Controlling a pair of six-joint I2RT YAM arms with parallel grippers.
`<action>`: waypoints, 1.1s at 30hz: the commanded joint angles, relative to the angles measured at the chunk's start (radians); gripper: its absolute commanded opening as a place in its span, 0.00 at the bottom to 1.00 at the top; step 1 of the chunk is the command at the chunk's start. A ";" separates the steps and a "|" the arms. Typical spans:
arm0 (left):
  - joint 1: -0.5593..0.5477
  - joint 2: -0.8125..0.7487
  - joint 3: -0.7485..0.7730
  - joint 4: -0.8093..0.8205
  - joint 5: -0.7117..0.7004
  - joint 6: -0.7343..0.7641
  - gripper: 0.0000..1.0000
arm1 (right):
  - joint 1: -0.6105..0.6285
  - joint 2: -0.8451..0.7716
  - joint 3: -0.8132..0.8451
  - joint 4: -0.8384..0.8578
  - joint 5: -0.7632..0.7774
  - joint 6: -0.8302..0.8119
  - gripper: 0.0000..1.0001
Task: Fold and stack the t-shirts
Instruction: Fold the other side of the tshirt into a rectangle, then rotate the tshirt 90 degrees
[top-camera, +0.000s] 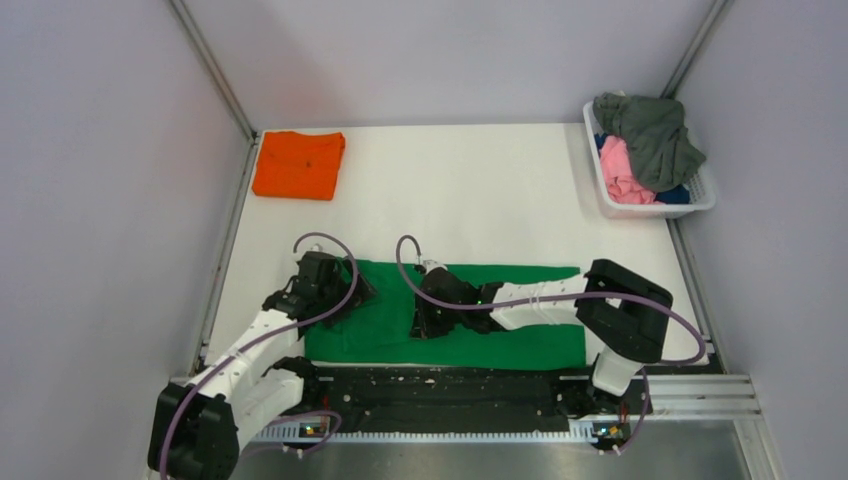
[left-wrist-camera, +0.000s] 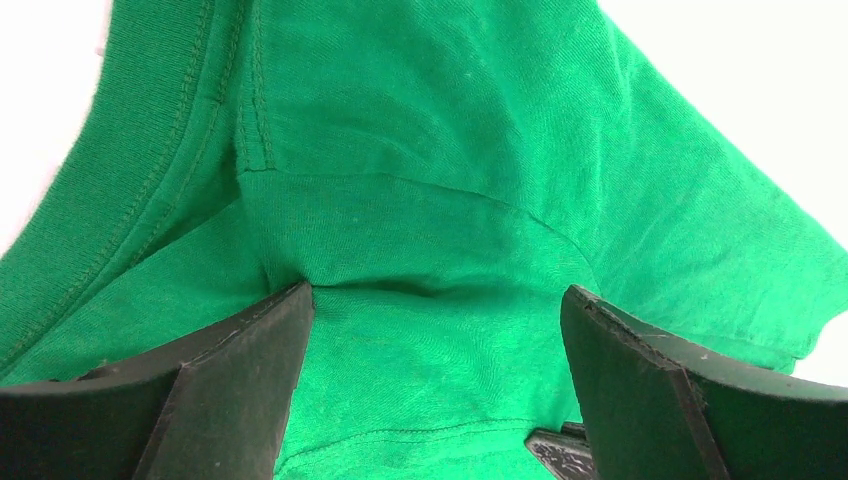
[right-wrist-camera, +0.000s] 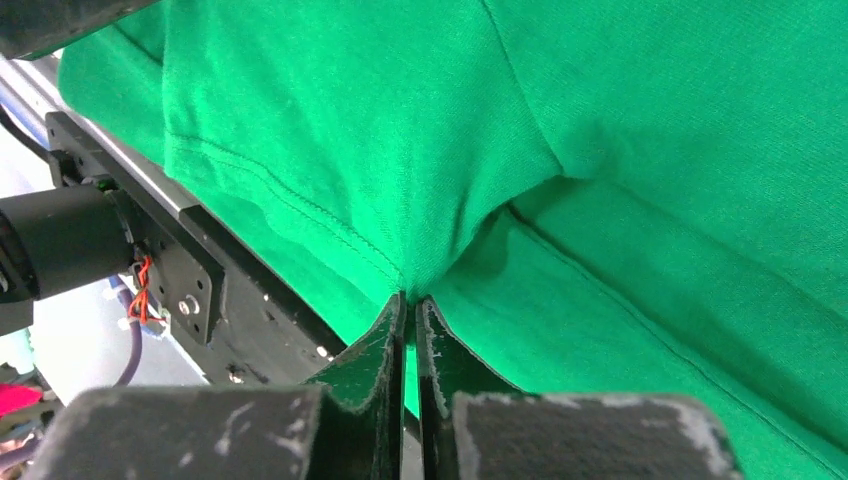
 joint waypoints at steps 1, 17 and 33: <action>-0.002 -0.008 -0.006 -0.047 -0.036 0.010 0.99 | 0.011 -0.060 -0.003 -0.035 -0.016 -0.028 0.10; -0.003 -0.123 0.113 -0.134 0.051 0.018 0.99 | -0.064 -0.387 -0.044 -0.418 0.525 -0.157 0.99; -0.003 0.550 0.286 0.212 0.099 0.030 0.99 | -0.357 -0.436 -0.259 -0.238 0.486 -0.283 0.99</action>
